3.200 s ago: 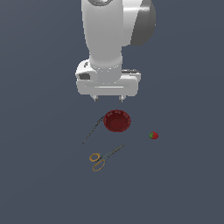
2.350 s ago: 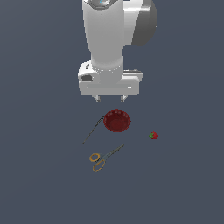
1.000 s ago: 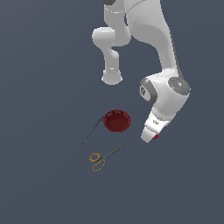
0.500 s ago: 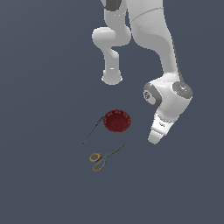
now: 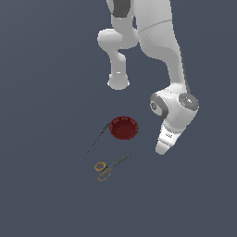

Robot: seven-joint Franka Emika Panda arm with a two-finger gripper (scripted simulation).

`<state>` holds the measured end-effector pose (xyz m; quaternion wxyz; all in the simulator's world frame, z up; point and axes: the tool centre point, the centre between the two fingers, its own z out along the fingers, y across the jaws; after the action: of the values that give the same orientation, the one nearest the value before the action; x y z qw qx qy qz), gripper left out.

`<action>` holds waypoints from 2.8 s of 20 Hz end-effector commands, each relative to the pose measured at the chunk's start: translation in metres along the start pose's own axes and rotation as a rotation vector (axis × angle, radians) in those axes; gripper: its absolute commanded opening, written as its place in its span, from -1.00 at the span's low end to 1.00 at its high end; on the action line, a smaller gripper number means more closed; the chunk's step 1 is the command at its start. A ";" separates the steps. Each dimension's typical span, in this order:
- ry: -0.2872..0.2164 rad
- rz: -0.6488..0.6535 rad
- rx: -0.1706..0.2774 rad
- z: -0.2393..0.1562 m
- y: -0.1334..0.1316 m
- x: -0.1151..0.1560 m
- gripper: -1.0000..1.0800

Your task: Pick up a designated object from a clutter of objects.

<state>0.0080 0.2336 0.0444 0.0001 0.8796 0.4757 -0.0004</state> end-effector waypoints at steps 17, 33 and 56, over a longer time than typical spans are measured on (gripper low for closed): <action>0.001 -0.003 0.000 0.022 0.000 0.001 -1.00; 0.000 -0.003 -0.002 -0.027 0.015 -0.032 -1.00; 0.004 -0.004 0.002 -0.245 0.081 -0.169 -1.00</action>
<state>-0.0146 0.0578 0.2740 -0.0010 0.8788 0.4773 0.0010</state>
